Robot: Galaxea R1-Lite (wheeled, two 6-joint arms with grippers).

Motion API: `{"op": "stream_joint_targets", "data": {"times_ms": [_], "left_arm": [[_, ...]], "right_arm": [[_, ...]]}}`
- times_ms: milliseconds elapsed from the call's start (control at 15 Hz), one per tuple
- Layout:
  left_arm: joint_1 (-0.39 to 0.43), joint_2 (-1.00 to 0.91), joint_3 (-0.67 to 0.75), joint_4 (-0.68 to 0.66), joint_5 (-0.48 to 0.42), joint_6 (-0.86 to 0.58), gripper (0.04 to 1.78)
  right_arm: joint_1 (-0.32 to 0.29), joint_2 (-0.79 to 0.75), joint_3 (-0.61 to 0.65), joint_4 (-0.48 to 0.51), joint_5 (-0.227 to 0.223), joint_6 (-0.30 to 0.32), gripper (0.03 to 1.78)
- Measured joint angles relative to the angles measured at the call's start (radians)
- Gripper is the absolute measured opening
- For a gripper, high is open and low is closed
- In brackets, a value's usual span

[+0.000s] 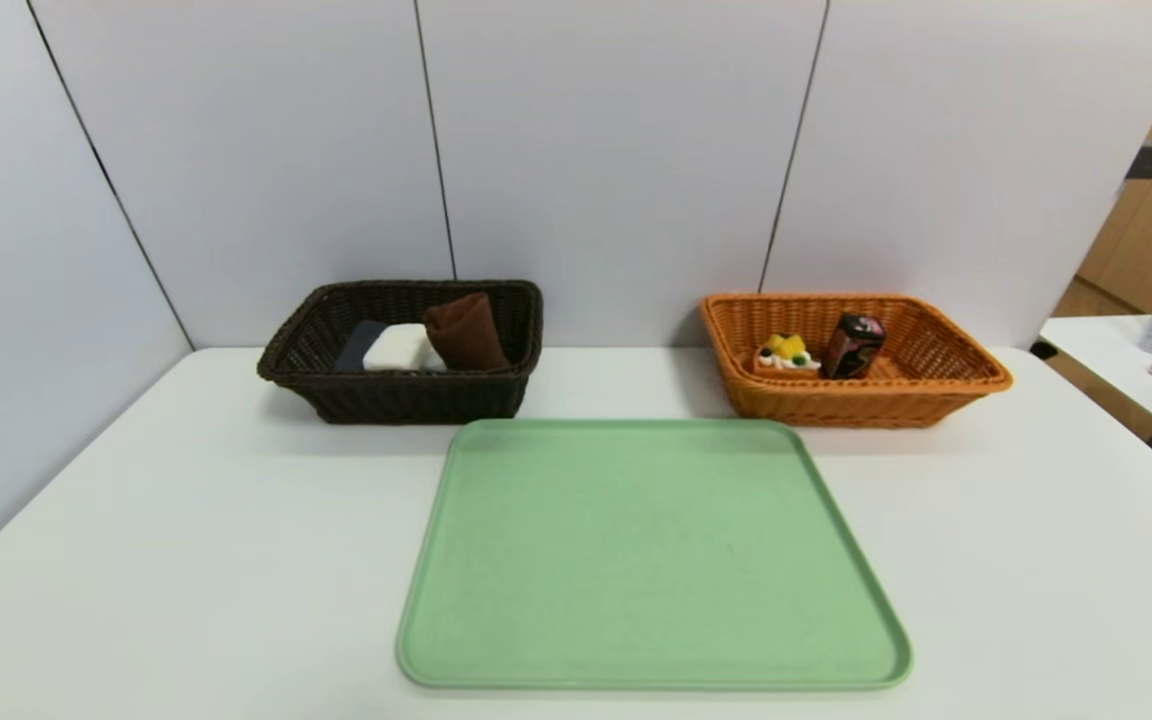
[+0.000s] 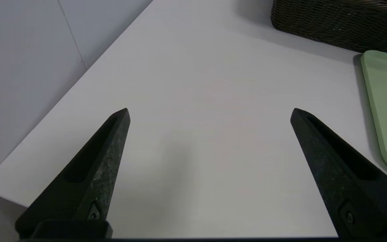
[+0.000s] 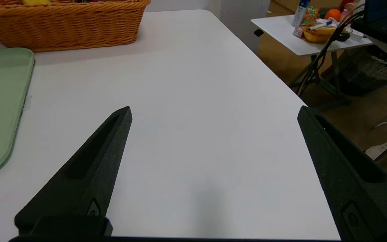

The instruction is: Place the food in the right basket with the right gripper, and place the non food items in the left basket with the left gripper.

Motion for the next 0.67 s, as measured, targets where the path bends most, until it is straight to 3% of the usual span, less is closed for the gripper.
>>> {"op": "stream_joint_targets", "data": {"times_ms": [200,400,533,667], "left_arm": [[-0.01,-0.082,0.009,-0.001,-0.111,0.046,1.69],[-0.02,-0.172,0.053,-0.047,-0.167,0.134,1.69],[-0.023,-0.198,0.138,-0.185,-0.172,0.18,1.69],[-0.025,-0.209,0.264,-0.347,-0.177,0.248,1.69]], "right_arm": [[0.004,-0.1,0.006,0.018,0.038,-0.068,1.7],[0.005,-0.137,0.071,-0.107,0.167,-0.141,1.7],[0.006,-0.147,0.119,-0.21,0.289,-0.143,1.7],[0.007,-0.15,0.133,-0.153,0.357,-0.14,1.7]]}}
